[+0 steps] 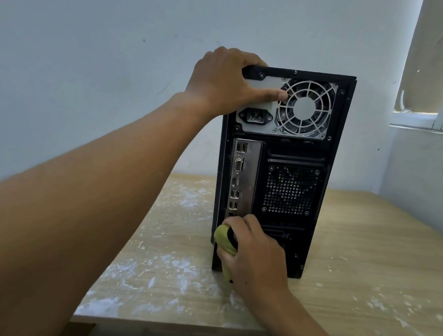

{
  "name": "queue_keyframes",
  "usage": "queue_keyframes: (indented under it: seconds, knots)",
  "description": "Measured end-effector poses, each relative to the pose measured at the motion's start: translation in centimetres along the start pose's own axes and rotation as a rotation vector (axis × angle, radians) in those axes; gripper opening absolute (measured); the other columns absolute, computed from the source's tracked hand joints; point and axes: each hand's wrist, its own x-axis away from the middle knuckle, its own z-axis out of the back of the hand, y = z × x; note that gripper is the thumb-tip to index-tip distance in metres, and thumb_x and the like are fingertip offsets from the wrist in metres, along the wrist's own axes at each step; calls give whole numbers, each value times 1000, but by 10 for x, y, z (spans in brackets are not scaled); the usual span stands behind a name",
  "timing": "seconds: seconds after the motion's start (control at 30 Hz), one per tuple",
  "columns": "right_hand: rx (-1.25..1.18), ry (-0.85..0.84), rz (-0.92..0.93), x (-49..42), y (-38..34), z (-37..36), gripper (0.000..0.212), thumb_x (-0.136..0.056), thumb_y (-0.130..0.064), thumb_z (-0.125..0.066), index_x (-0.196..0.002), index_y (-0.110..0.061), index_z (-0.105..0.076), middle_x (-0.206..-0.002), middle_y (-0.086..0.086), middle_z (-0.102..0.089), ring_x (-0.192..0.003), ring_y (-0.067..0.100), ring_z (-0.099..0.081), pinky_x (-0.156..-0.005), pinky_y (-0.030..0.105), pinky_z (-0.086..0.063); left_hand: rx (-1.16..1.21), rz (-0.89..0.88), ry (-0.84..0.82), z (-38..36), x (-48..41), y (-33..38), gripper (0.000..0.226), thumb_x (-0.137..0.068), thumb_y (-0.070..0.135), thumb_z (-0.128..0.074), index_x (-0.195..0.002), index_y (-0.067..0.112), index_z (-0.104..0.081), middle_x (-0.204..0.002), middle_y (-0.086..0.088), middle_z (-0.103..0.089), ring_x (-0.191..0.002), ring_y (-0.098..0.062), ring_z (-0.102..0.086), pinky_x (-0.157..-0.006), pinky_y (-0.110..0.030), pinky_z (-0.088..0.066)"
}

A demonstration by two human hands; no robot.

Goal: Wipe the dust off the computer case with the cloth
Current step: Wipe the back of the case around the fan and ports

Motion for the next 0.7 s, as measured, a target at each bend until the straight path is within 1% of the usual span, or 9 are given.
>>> queue_keyframes:
  seconds: [0.1, 0.17, 0.2, 0.23, 0.33, 0.43, 0.57, 0.63, 0.7]
  knots:
    - [-22, -4, 3, -10, -5, 12, 34, -76, -35, -76, -105, -24, -60, -97, -8, -54, -60, 11, -54, -49, 24, -45, 3, 0, 4, -1, 0, 0, 72, -60, 86, -61, -109, 35, -72, -94, 20, -67, -96, -7, -63, -91, -32, -49]
    - [-71, 49, -4, -26, -12, 26, 34, -78, -33, -75, -107, -23, -61, -100, -6, -56, -63, 13, -57, -54, 27, -52, 2, -3, 6, 0, 0, 0, 73, -60, 87, -60, -110, 35, -72, -96, 18, -69, -96, -7, -63, -91, -32, -49]
    - [-91, 87, -3, -37, -16, 35, 34, -79, -32, -74, -108, -23, -61, -102, -5, -56, -65, 15, -58, -55, 30, -53, 0, -6, 4, 0, -1, -1, 74, -60, 87, -60, -110, 35, -71, -97, 18, -69, -97, -8, -63, -90, -32, -49]
    - [-100, 136, 5, -48, -19, 43, 33, -79, -31, -74, -108, -22, -61, -103, -3, -57, -67, 18, -59, -56, 32, -53, 1, -9, 1, -1, -1, 0, 75, -60, 87, -60, -111, 34, -71, -98, 17, -70, -97, -8, -64, -90, -32, -49]
    - [-102, 263, 33, -82, -27, 68, 32, -81, -29, -72, -110, -20, -61, -108, 0, -58, -74, 25, -61, -60, 33, -50, -1, -10, 1, 0, -1, 0, 79, -58, 90, -57, -111, 33, -71, -99, 17, -70, -96, -8, -64, -90, -34, -50]
    - [-95, 329, 43, -102, -33, 81, 32, -84, -29, -69, -113, -20, -60, -108, 1, -57, -78, 28, -60, -59, 31, -43, -9, -19, -2, 0, 0, 0, 81, -56, 92, -53, -109, 33, -72, -93, 20, -66, -94, -6, -64, -88, -33, -51]
    - [-29, 286, 79, -101, -33, 78, 32, -85, -29, -67, -115, -21, -59, -110, 2, -55, -78, 30, -60, -59, 31, -44, -11, -9, -4, 0, -1, 1, 78, -57, 90, -56, -109, 34, -72, -92, 22, -64, -95, -7, -64, -89, -34, -51]
    - [2, 257, 107, -92, -31, 71, 32, -84, -27, -69, -114, -20, -60, -111, 2, -56, -74, 28, -61, -56, 29, -43, -10, -1, -5, 1, -1, 1, 75, -59, 88, -59, -109, 34, -72, -92, 21, -65, -95, -7, -64, -89, -34, -51]
    - [19, 230, 128, -81, -29, 62, 33, -80, -25, -73, -111, -20, -62, -106, 1, -56, -67, 26, -60, -52, 27, -44, 0, 3, -6, 1, -1, 1, 70, -62, 84, -63, -109, 34, -72, -91, 20, -66, -93, -6, -64, -88, -32, -51]
